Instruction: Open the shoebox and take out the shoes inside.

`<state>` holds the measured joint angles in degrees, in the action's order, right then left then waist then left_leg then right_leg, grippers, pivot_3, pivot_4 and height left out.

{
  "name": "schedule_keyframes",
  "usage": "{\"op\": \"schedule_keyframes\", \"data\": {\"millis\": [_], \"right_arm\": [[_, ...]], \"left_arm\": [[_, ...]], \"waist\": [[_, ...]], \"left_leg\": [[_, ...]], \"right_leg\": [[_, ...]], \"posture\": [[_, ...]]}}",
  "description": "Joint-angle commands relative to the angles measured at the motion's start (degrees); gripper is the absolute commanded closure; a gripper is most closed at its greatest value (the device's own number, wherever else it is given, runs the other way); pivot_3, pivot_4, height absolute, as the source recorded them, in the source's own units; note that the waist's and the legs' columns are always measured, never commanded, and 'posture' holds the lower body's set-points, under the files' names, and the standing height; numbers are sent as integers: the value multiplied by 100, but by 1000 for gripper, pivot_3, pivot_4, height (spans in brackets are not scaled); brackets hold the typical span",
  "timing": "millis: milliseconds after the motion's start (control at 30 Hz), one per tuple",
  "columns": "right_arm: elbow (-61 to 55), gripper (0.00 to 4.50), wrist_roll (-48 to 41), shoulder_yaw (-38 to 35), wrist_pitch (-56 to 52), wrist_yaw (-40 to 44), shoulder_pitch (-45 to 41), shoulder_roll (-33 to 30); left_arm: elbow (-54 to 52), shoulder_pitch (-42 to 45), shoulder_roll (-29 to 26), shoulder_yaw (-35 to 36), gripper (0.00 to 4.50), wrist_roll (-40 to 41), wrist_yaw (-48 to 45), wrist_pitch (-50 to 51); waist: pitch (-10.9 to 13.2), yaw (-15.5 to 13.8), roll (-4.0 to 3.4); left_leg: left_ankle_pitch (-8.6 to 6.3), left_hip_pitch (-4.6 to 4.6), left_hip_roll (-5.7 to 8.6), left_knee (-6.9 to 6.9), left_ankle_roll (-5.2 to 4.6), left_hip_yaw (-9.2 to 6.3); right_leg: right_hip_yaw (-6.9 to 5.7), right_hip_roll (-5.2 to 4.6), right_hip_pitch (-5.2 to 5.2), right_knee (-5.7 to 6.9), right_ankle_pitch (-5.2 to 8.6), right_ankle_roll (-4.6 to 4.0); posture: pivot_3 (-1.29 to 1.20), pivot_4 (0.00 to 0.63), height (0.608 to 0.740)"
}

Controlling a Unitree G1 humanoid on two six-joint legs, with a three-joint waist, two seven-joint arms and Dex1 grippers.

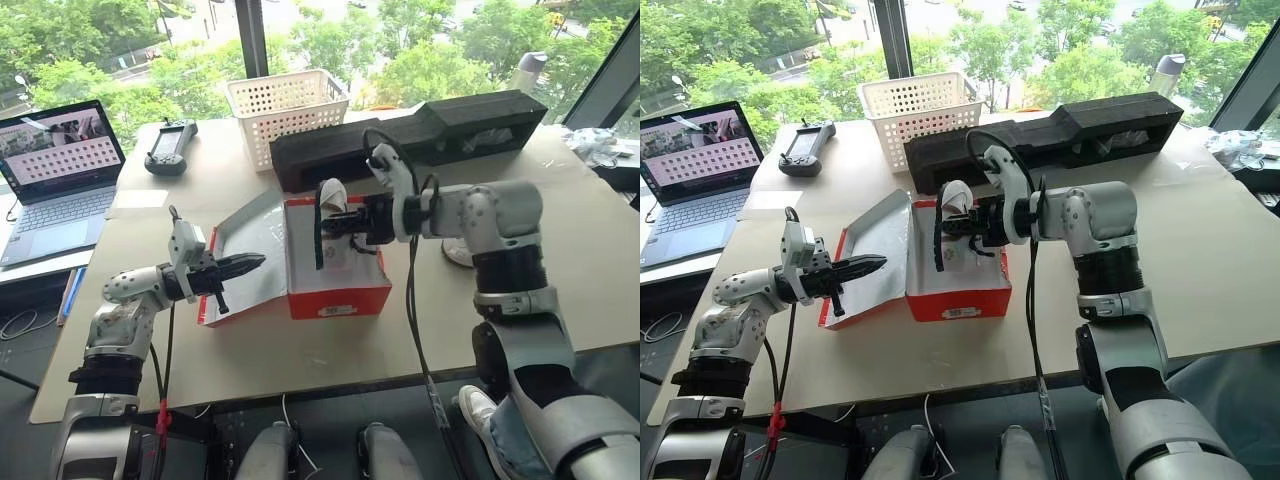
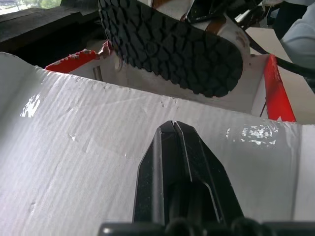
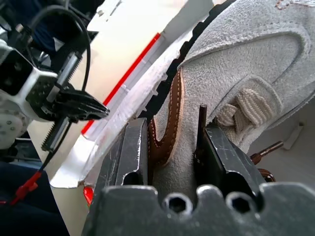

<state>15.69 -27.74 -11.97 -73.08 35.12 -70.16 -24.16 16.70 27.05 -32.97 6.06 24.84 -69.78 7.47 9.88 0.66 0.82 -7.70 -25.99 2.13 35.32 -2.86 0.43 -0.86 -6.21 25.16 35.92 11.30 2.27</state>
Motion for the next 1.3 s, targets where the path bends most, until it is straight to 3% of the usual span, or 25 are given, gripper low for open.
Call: {"op": "schedule_keyframes", "data": {"millis": [33,200,333,500,833,867,900,1100,1300], "right_arm": [[477,2989,986,-68,1327,-906,-156,-816],[1276,2989,2166,619,2400,-1567,169,-1577],[1607,2989,2849,1298,2456,-1627,742,-1967],[2009,2989,3070,1291,2557,-1835,1057,-1951],[2761,2989,3058,1501,2863,-1146,1166,-1726],[2858,2448,3076,1532,2916,-1101,1160,-1700],[2946,2285,3069,1535,2966,-1068,1146,-1670],[3601,202,3162,1532,3359,-1104,949,-1534],[4010,43,3048,1233,3726,-1275,647,-1500]], "left_arm": [[-34,97,-25,51,4500,22,-48,-139],[-9,113,4,20,4500,7,-58,-154],[30,141,35,-14,4500,-21,-66,-171],[34,128,42,-47,4500,-39,-84,-187],[-47,58,11,-50,4500,-22,-67,-145],[-61,47,9,-49,4500,-19,-64,-139],[-71,38,8,-50,4500,-19,-61,-135],[-152,-23,0,-44,4500,-1,-38,-101],[-203,-64,-5,-35,4500,2,-7,-77]], "waist": [[0,-28,0],[1,8,0],[1,39,-1],[3,149,-5],[3,145,-5],[3,142,-5],[3,139,-5],[3,101,-5],[3,47,-5]], "left_leg": [[0,-2,3,0,0,0],[1,-13,3,0,-2,19],[2,-13,-2,-2,-5,30],[5,-11,-6,0,-11,44],[4,-9,-9,43,-23,45],[3,-8,-10,45,-23,44],[2,-7,-10,49,-25,43],[0,-8,-9,50,-27,42],[0,-7,-10,52,-26,42]], "right_leg": [[-2,-3,-1,-3,-1,2],[4,-6,9,-15,-4,8],[12,-3,11,-14,-4,8],[28,1,12,-8,-6,11],[24,10,-6,-5,-14,23],[22,10,-11,-6,-14,24],[20,10,-13,-6,-14,25],[19,9,-14,-7,-15,25],[20,9,-14,-7,-17,23]], "posture": [[0,150,737],[0,150,737],[0,150,737],[0,150,737],[0,150,737],[0,150,737],[0,150,737],[0,150,737],[0,150,737]]}}
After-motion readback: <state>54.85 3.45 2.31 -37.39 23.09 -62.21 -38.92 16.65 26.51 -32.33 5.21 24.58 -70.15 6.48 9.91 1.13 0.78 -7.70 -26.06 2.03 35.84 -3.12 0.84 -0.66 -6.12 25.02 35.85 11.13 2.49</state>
